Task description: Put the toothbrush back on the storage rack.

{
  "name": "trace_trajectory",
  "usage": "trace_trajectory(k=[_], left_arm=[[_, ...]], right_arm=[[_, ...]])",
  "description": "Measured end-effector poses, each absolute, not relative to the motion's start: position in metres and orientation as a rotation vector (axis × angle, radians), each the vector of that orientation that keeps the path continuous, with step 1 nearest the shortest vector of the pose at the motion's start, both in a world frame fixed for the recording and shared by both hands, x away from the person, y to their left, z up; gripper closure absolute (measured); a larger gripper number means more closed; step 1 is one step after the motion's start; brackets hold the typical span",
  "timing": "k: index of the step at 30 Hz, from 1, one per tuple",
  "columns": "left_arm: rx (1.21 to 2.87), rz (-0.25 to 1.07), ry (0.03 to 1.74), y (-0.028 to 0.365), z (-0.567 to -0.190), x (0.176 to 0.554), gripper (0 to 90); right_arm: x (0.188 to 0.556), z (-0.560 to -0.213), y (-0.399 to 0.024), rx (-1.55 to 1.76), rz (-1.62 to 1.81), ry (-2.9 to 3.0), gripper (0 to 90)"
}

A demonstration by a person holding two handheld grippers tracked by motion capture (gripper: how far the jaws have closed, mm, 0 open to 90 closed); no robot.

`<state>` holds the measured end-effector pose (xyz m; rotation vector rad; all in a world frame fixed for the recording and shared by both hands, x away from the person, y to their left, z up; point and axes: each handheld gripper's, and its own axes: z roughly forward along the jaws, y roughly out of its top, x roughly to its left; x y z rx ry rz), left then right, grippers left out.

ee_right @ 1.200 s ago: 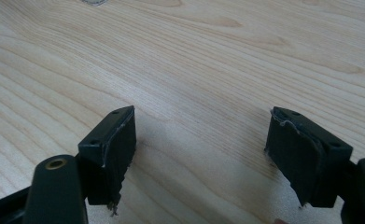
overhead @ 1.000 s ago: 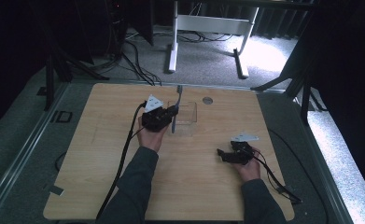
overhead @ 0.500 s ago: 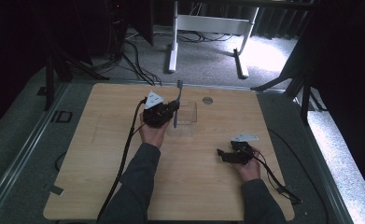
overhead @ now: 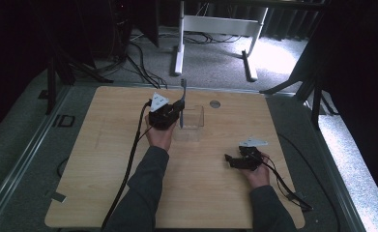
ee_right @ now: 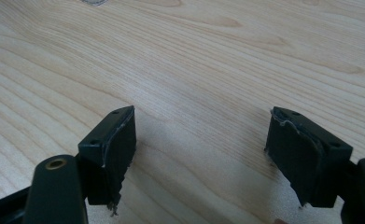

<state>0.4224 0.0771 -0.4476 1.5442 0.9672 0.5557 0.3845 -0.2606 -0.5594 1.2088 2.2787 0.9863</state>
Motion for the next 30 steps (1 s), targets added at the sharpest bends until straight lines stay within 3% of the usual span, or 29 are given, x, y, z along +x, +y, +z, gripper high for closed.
trace_trajectory(k=[13, 25, 30], left_arm=[[1.620, 0.628, 0.947, 0.067, -0.459, 0.434, 81.5], [1.915, 0.645, 0.873, 0.050, -0.472, 0.441, 81.2], [1.940, 0.613, 0.834, 0.049, -0.473, 0.437, 70.6]], right_arm=[[0.384, -0.559, -0.260, 1.213, 0.986, 2.279, 23.8], [0.384, -0.559, -0.260, 1.211, 0.987, 2.279, 23.8], [0.384, -0.559, -0.260, 1.211, 0.987, 2.279, 23.8]])
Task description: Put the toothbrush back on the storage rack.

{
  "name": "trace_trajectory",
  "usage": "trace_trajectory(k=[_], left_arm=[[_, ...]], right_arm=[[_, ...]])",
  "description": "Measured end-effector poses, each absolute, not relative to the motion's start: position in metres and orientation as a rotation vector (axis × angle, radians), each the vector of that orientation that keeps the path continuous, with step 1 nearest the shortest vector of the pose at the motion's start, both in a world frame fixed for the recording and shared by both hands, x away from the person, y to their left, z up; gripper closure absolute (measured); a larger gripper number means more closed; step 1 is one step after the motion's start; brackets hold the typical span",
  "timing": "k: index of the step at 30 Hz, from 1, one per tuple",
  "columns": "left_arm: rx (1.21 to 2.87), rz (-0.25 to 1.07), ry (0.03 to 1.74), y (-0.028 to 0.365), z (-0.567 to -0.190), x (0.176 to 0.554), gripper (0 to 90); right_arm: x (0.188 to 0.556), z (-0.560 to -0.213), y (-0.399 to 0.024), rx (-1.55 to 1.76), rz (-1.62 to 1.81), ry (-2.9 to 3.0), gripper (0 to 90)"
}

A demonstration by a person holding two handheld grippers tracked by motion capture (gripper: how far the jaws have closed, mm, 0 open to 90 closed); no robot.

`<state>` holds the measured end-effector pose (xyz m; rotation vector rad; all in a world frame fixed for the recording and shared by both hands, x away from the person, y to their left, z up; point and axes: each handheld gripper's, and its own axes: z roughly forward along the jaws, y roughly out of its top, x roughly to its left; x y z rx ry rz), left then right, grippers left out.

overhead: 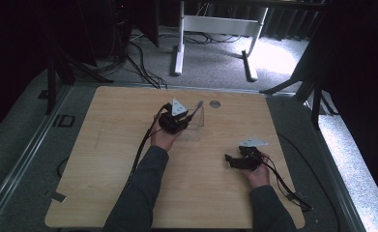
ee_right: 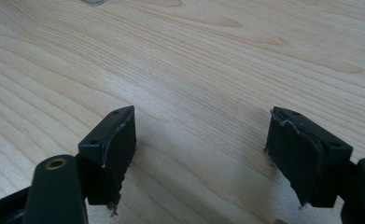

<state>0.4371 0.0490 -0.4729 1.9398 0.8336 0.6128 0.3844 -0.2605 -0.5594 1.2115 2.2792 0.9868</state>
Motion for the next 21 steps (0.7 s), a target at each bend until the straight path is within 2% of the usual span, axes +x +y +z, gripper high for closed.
trace_trajectory(k=[9, 15, 21], left_arm=[[1.816, 0.588, 0.867, 0.071, -0.456, 0.424, 60.9], [1.733, 0.574, 1.026, 0.109, -0.460, 0.421, 54.0], [1.790, 0.560, 1.213, 0.146, -0.488, 0.425, 46.3]], right_arm=[[0.384, -0.559, -0.260, 1.212, 0.988, 2.279, 23.8], [0.384, -0.559, -0.260, 1.211, 0.987, 2.280, 23.8], [0.384, -0.559, -0.261, 1.209, 0.987, 2.279, 23.8]])
